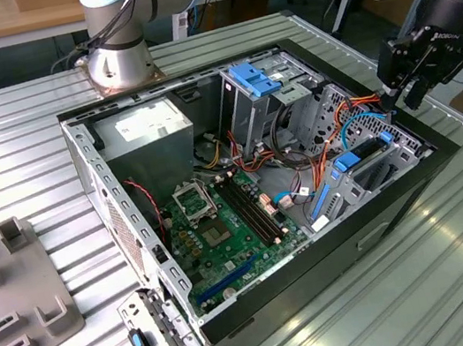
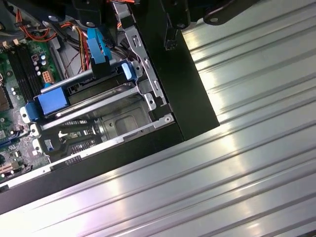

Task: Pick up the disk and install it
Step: 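Insert the first disk wire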

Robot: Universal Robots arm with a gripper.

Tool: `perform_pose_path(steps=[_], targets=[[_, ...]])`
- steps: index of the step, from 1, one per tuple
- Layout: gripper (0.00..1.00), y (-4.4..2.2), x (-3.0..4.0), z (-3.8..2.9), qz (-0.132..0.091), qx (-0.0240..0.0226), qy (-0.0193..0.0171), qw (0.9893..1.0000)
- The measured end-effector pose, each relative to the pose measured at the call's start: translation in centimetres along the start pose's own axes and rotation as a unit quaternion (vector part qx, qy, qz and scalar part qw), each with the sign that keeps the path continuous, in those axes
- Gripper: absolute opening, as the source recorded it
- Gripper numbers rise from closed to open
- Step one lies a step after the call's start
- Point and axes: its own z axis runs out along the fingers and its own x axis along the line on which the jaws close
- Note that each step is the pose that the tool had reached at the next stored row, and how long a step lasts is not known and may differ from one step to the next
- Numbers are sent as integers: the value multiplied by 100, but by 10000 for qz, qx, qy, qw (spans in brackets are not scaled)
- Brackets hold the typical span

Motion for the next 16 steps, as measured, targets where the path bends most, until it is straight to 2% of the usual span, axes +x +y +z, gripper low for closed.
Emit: perform_pose_path(steps=[3,8,16], targets=[[50,0,0,0,-17,0,0,10000],[50,0,0,1,-283,-11,4,9996],[50,0,0,1,-289,-12,4,9996]])
